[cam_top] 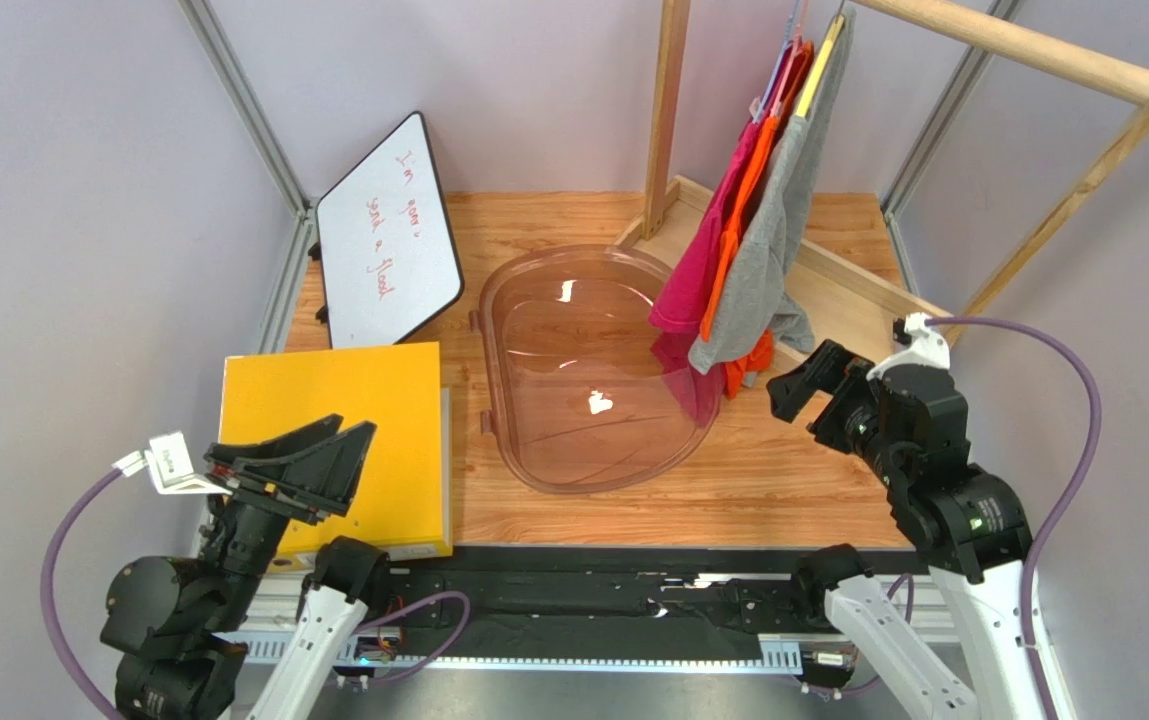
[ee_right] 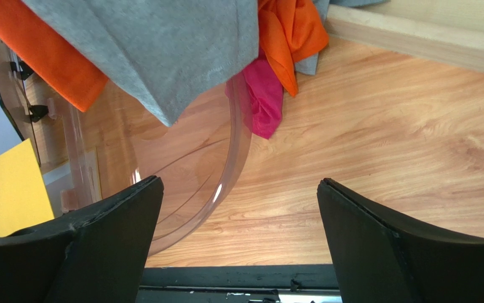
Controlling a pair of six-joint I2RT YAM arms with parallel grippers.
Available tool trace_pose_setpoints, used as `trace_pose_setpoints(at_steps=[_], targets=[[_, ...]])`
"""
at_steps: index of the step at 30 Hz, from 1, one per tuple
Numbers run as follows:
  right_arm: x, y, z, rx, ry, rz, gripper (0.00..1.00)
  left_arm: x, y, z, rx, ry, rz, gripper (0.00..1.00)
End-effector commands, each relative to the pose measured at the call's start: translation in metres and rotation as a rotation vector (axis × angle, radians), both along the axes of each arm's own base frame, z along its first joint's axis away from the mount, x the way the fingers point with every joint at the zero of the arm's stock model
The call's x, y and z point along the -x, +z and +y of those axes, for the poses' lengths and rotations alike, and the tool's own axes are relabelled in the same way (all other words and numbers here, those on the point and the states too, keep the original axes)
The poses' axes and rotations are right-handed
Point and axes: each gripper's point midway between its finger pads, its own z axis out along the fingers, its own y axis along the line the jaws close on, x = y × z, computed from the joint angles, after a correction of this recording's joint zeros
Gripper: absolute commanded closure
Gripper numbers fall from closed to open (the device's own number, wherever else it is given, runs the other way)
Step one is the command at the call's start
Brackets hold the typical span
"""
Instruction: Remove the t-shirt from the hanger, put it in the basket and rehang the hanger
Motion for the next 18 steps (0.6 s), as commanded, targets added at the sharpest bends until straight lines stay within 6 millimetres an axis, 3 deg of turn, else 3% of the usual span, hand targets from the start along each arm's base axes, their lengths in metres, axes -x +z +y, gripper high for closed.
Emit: trace_pose_setpoints(at_steps=[1,2,5,10,11,12,13,14,16,18], targets=[[-0.015,0.046,-0.002,0.088,0.044,-0.093,0.0,0.004,-0.033,-0.018,-0.088,-0.106,0.068,0.01],[-0.017,0.064,-0.001,0.092,0.054,-0.127,0.0,0.007,-0.037,-0.022,-0.095,-0.132,0.079,0.0],[-0.029,0.087,0.001,0.133,0.076,-0.161,0.0,0.006,-0.05,-0.031,-0.131,-0.183,0.145,0.01],[-0.057,0.153,-0.013,0.206,-0.009,-0.229,0.0,-0.004,-0.069,-0.044,-0.19,-0.244,0.288,0.01],[-0.063,0.158,-0.018,0.232,-0.04,-0.213,0.0,-0.004,-0.072,-0.05,-0.2,-0.281,0.31,0.01],[-0.064,0.187,-0.021,0.231,-0.056,-0.272,0.0,-0.004,-0.073,-0.054,-0.203,-0.305,0.32,0.01],[-0.082,0.185,-0.019,0.253,-0.061,-0.236,0.0,-0.004,-0.076,-0.057,-0.206,-0.327,0.33,0.01],[-0.086,0.19,-0.02,0.259,-0.067,-0.229,0.0,-0.002,-0.077,-0.062,-0.207,-0.361,0.339,0.01],[-0.104,0.216,-0.023,0.246,-0.099,-0.267,0.02,0.0,-0.079,-0.065,-0.207,-0.385,0.347,0.02],[-0.117,0.228,-0.029,0.224,-0.125,-0.283,0.04,0.004,-0.078,-0.068,-0.21,-0.414,0.34,0.02]])
